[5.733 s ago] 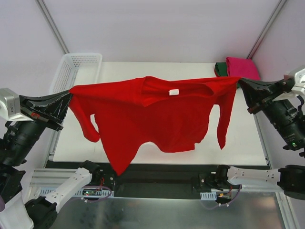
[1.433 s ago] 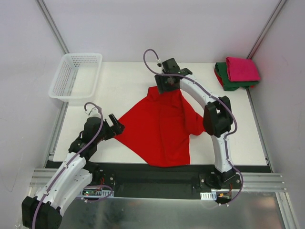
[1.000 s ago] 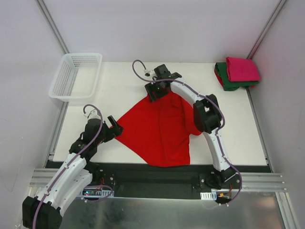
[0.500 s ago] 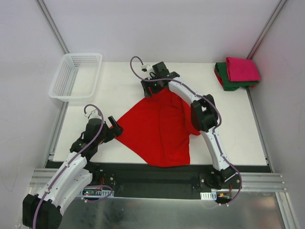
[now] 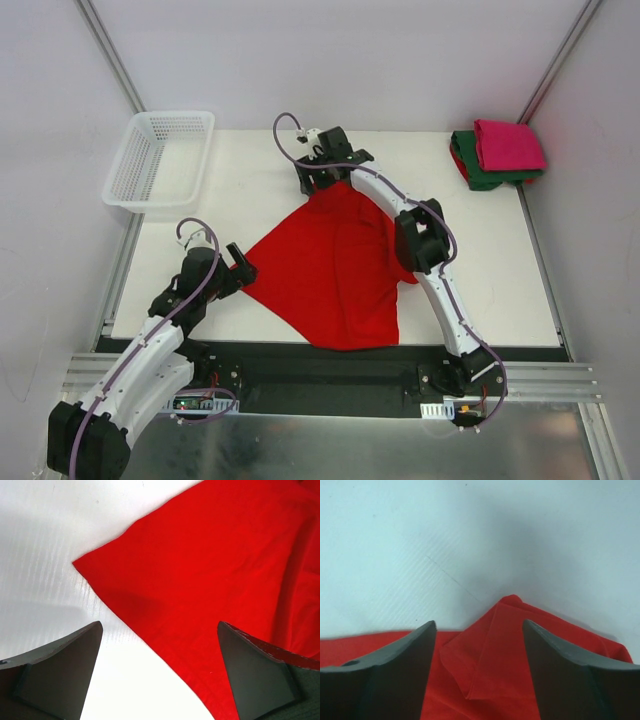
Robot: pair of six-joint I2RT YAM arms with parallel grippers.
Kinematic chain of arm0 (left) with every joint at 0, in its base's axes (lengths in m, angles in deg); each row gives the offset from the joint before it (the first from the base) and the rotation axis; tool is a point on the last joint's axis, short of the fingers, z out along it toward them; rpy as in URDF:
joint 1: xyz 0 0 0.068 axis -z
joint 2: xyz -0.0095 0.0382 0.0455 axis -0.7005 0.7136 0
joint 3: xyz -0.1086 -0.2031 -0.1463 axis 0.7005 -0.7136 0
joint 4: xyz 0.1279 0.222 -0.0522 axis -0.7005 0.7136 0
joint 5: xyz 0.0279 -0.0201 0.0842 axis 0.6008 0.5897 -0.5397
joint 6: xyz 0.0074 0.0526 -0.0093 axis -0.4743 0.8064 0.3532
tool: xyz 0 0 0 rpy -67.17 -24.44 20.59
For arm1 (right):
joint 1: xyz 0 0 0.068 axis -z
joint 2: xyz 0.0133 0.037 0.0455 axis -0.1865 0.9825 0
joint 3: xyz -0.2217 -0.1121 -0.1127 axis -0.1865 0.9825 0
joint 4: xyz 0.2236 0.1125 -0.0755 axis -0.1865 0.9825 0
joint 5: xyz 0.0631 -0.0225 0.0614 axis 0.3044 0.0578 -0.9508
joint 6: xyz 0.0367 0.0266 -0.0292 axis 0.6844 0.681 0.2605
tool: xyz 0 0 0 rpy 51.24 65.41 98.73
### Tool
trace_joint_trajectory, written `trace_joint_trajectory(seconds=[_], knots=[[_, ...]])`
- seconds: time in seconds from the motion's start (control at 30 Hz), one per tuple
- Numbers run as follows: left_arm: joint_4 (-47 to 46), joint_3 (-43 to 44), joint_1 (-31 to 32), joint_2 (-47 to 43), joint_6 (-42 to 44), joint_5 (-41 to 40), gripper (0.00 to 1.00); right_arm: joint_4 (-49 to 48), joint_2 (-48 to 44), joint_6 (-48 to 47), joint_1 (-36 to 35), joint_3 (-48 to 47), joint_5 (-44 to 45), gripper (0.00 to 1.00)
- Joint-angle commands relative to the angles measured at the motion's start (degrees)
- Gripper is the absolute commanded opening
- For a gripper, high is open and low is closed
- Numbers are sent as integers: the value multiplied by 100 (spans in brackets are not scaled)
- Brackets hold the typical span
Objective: Fold and stack the t-shirts
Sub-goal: Flatten out the tshirt
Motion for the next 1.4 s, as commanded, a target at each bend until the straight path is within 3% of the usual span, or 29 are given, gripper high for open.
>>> trace_joint_trajectory(seconds=[0.0,0.53,0.73,1.1,1.2,1.23,1.3,1.37], knots=[[-218,-10,17,78,-22,-98,99,3,-51,77,100,-289,164,67],[-288,-19,8,-88,13,-36,99,1040,36,-353,56,-499,630,67],[-279,-107,8,-238,-31,-27,99,1234,89,-424,21,-544,648,57],[-271,-107,8,-229,-48,-10,99,1612,54,-608,-5,-201,709,53],[-279,-98,8,-273,-49,-10,99,1699,45,-600,-5,-148,709,40],[-271,-98,8,-273,-40,-10,99,1717,37,-582,-5,-140,718,24],[-271,-107,8,-308,-31,-1,99,1726,-7,-547,-5,-35,753,6],[-271,-115,8,-334,-22,17,99,1648,-164,-450,-5,132,823,1]])
